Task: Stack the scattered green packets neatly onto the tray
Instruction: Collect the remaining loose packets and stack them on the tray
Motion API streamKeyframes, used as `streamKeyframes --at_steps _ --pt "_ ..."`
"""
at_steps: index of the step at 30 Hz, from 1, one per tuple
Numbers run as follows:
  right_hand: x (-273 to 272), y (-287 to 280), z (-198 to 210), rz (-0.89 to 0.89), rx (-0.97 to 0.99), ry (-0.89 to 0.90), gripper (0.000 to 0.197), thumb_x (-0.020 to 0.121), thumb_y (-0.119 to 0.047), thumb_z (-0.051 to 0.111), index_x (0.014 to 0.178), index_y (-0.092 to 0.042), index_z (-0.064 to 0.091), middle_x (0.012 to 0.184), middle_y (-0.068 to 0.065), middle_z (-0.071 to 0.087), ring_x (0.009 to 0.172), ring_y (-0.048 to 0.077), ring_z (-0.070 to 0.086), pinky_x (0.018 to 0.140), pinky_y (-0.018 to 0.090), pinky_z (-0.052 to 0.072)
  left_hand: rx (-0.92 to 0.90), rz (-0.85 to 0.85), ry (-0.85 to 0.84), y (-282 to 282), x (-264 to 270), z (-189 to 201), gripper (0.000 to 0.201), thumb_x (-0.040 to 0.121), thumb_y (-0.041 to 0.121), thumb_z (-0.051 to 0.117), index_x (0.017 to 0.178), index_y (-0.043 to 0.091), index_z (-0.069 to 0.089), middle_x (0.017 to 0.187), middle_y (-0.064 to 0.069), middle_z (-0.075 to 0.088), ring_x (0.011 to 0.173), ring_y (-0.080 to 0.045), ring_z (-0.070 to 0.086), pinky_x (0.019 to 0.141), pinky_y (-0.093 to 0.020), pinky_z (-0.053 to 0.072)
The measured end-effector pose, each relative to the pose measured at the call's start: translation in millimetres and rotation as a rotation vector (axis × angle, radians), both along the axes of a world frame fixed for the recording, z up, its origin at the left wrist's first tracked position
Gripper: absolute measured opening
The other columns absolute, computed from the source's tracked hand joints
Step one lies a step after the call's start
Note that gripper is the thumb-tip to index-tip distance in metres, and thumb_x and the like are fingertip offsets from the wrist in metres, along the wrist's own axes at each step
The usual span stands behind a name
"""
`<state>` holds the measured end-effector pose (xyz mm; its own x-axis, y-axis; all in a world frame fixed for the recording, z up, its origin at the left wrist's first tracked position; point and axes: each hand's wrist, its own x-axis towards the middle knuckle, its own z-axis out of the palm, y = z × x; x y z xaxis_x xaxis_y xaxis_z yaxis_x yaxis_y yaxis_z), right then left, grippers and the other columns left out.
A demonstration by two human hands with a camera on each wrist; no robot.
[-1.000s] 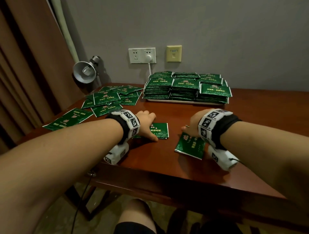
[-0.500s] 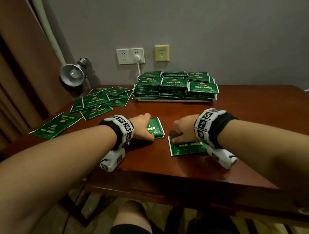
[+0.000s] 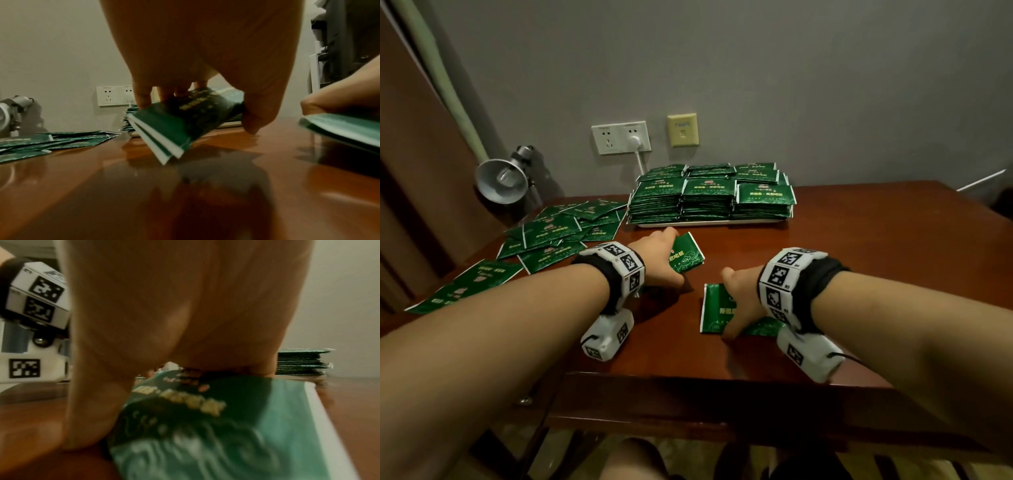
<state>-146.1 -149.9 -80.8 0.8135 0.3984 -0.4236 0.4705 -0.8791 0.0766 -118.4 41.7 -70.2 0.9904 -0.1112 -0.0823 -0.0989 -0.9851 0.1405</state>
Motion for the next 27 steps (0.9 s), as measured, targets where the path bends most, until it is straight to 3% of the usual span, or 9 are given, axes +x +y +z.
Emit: streamKeyframes --at_steps 4,8,15,21,27 --pt "2.5 -11.6 0.8 -0.03 0.018 0.052 0.105 0.054 -0.066 0.081 0.129 -0.016 0.026 0.113 0.007 0.058 0.097 0.026 0.06 0.085 0.044 0.052 -0.019 -0.036 -0.024 -8.0 9.9 11.6 0.08 0.065 0.045 0.084 0.122 0.018 0.036 0.097 -0.003 0.061 0.081 -0.02 0.064 0.071 -0.042 0.058" --pt "23.3 -28.3 10.0 -0.001 0.086 -0.102 0.081 0.067 -0.055 0.077 0.124 -0.016 0.035 0.114 0.005 0.05 0.095 0.024 0.057 0.078 0.039 0.052 0.029 -0.065 -0.055 -17.4 30.8 31.5 0.081 0.074 0.035 0.08 0.134 0.012 0.031 0.096 -0.01 0.063 0.081 -0.025 0.065 0.069 -0.044 0.055" --pt "108.6 -61.1 52.5 -0.073 0.141 -0.331 0.073 0.071 -0.053 0.076 0.127 -0.013 0.05 0.122 0.011 0.051 0.104 0.028 0.056 0.086 0.036 0.05 0.053 -0.126 -0.147 -28.8 97.5 79.8 0.089 0.072 0.032 0.083 0.141 0.008 0.033 0.132 -0.012 0.048 0.115 -0.027 0.052 0.095 -0.037 0.046" --pt "205.6 -83.2 90.8 -0.215 0.203 -0.397 0.087 0.071 -0.053 0.078 0.137 -0.01 0.042 0.13 0.012 0.054 0.113 0.033 0.055 0.094 0.041 0.048 0.064 -0.141 -0.142 -31.8 179.2 103.2 0.08 0.07 0.03 0.086 0.134 0.008 0.042 0.13 -0.012 0.052 0.114 -0.027 0.054 0.096 -0.038 0.046" --pt "304.7 -81.8 108.0 -0.238 0.176 -0.373 0.068 0.073 -0.047 0.079 0.122 -0.008 0.052 0.111 0.012 0.063 0.095 0.03 0.059 0.084 0.039 0.05 0.073 -0.108 -0.13 -26.8 264.3 113.9 0.085 0.068 0.032 0.086 0.138 0.011 0.042 0.136 -0.008 0.052 0.121 -0.025 0.052 0.098 -0.033 0.043"
